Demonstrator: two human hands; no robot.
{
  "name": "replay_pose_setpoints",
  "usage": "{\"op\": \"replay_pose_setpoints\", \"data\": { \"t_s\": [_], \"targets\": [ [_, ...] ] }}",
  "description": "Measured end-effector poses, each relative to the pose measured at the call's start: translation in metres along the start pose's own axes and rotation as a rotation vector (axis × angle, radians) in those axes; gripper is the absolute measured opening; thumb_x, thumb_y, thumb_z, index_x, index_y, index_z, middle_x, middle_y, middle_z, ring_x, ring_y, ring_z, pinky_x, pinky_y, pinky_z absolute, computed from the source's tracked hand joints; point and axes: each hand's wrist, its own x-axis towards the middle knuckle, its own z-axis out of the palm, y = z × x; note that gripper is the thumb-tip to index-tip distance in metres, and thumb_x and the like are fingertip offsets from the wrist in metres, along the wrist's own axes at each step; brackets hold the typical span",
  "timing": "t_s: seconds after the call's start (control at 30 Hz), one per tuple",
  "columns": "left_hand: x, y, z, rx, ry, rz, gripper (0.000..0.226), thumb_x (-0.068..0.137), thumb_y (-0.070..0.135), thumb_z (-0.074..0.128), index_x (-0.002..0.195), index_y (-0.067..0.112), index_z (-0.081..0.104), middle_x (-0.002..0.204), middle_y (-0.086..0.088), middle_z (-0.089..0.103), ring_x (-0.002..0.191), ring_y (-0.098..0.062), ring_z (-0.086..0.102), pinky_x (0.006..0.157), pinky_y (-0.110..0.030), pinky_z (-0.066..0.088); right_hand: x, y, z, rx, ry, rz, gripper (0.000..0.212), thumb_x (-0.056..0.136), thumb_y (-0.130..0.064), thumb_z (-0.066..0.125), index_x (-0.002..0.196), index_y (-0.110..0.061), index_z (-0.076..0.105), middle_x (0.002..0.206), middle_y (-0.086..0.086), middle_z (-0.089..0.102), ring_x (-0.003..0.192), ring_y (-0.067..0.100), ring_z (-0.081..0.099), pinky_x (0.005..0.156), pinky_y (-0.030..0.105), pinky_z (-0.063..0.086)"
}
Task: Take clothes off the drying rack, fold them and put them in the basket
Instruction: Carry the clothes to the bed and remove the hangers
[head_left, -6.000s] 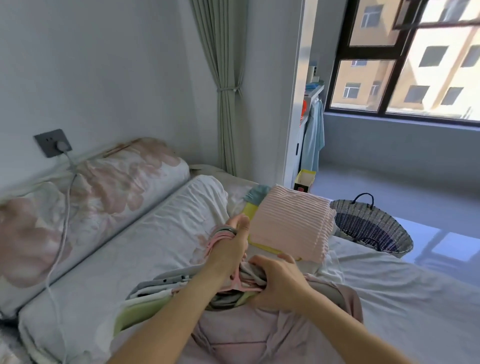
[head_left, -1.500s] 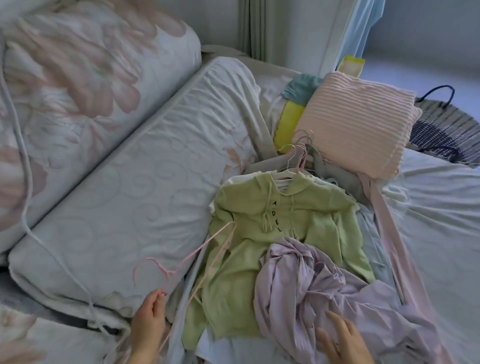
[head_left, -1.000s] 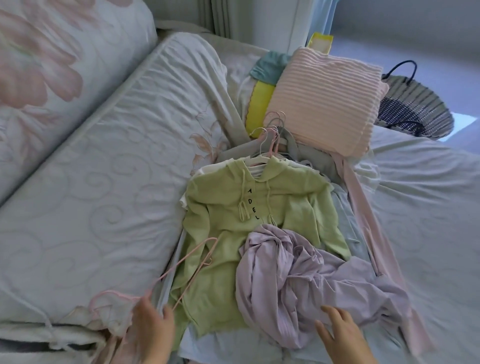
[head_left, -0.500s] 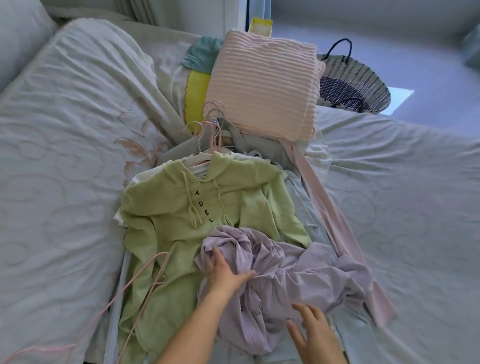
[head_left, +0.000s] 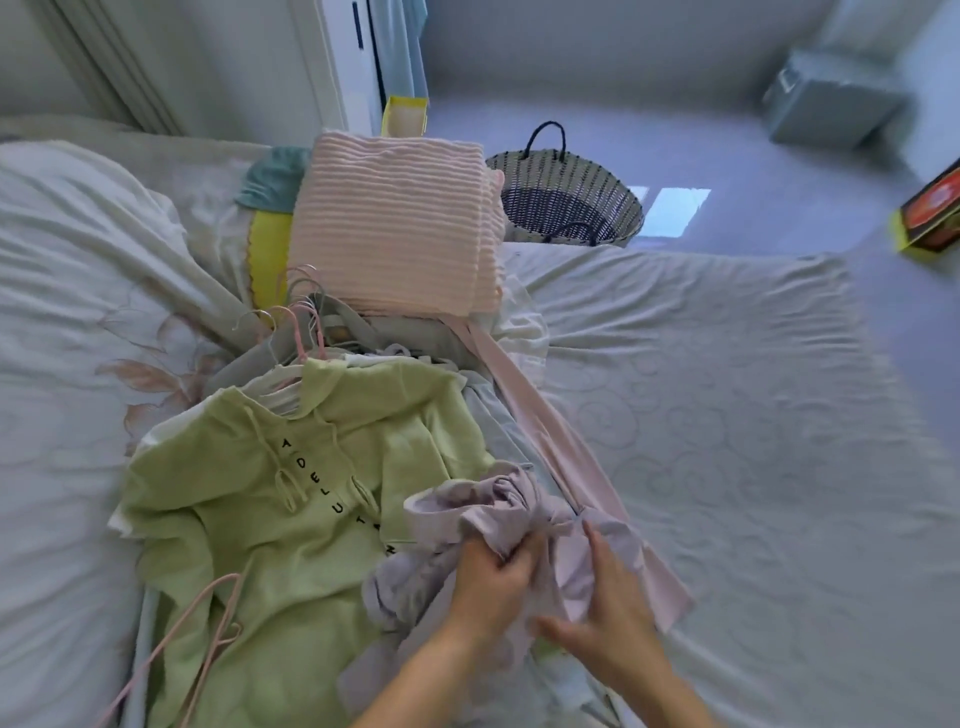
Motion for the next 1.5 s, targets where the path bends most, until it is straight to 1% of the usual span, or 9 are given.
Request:
{"op": "replay_pose_setpoints", "data": {
  "t_s": [0.2,0.27,0.33,0.43,0.57,0.87,1.03,1.23,1.5],
  "targets": [
    [-0.029,0.136,0.076,-0.177,-0.109,0.217,0.025,0.079,0.017,0.066,0.103,0.010,0.069,0.095,-0.002,0.074,0.097,-0.017,0.069,0.085,-0.027,0.055,0.017,-0.042,-0.063,0.161,0.218,-0.021,0.096,0.059,-0.066,0.045,0.147,-0.041,0.018,0.129,-0.016,0.054,0.117,0.009,0.055,0.113,0.050,0.023],
    [-0.023,0.172,0.086,-0.176,-0.115,0.292,0.018,0.083,0.014,0.067,0.100,0.012,0.067,0.097,-0.003,0.073,0.098,-0.019,0.068,0.084,-0.026,0.055,0.027,-0.057,-0.099,0.421,0.333,-0.082,0.061,0.078,-0.040,0.060,0.137,-0.035,0.042,0.104,-0.010,0.067,0.104,0.019,0.064,0.091,0.034,0.051],
    [-0.012,0.200,0.088,-0.181,-0.143,0.350,0.017,0.081,0.011,0.067,0.098,0.012,0.065,0.095,-0.004,0.071,0.092,-0.014,0.068,0.080,-0.024,0.056,0.040,-0.079,-0.139,0.643,0.424,-0.183,0.036,0.086,-0.008,0.060,0.117,-0.027,0.058,0.093,-0.017,0.064,0.101,0.018,0.064,0.069,0.010,0.049],
    [0.010,0.224,0.079,-0.123,-0.225,0.255,0.013,0.087,0.011,0.067,0.098,0.017,0.063,0.084,0.005,0.072,0.083,-0.009,0.068,0.066,-0.020,0.053,0.065,-0.116,-0.192,0.791,0.488,-0.332,0.035,0.085,0.003,0.056,0.105,-0.025,0.064,0.092,-0.016,0.066,0.087,0.000,0.063,0.070,0.011,0.049],
    [0.032,0.219,0.050,0.116,-0.238,0.063,0.033,0.072,0.040,0.067,0.103,0.027,0.064,0.095,0.005,0.069,0.095,-0.015,0.064,0.075,-0.028,0.045,0.106,-0.156,-0.235,0.844,0.555,-0.337,0.017,0.078,-0.007,0.057,0.086,-0.021,0.062,0.077,-0.010,0.062,0.074,0.008,0.056,0.063,0.018,0.044],
    [0.064,0.103,-0.051,0.431,0.258,-0.175,0.059,0.092,0.020,0.062,0.143,0.007,0.035,0.145,-0.015,0.038,0.133,-0.024,0.040,0.103,-0.030,0.035,0.173,-0.118,-0.166,0.175,0.127,0.054,0.087,0.077,-0.026,0.076,0.148,-0.017,0.026,0.146,0.017,0.036,0.133,0.035,0.036,0.103,0.040,0.035],
    [0.091,0.085,-0.123,0.562,0.397,-0.168,0.064,0.091,0.020,0.062,0.146,0.010,0.031,0.149,-0.012,0.036,0.137,-0.023,0.036,0.109,-0.034,0.035,0.166,-0.113,-0.096,0.057,-0.061,-0.030,0.097,0.072,-0.033,0.073,0.152,-0.024,0.018,0.136,0.017,0.043,0.123,0.030,0.044,0.092,0.039,0.040],
    [0.138,0.077,-0.190,0.753,0.418,-0.087,0.061,0.091,0.028,0.060,0.145,0.017,0.034,0.144,-0.007,0.042,0.128,-0.024,0.046,0.102,-0.040,0.043,0.177,-0.145,-0.029,-0.039,-0.097,-0.166,0.087,0.081,-0.038,0.072,0.150,-0.021,0.022,0.149,0.013,0.038,0.134,0.029,0.039,0.104,0.041,0.037],
    [0.201,0.050,-0.272,1.059,0.425,-0.032,0.060,0.092,0.037,0.059,0.144,0.019,0.037,0.143,-0.004,0.045,0.129,-0.023,0.044,0.105,-0.040,0.040,0.169,-0.136,0.021,0.081,-0.183,-0.177,0.084,0.077,-0.046,0.073,0.147,-0.038,0.027,0.121,0.004,0.056,0.099,0.016,0.064,0.087,0.037,0.053]
  ]
}}
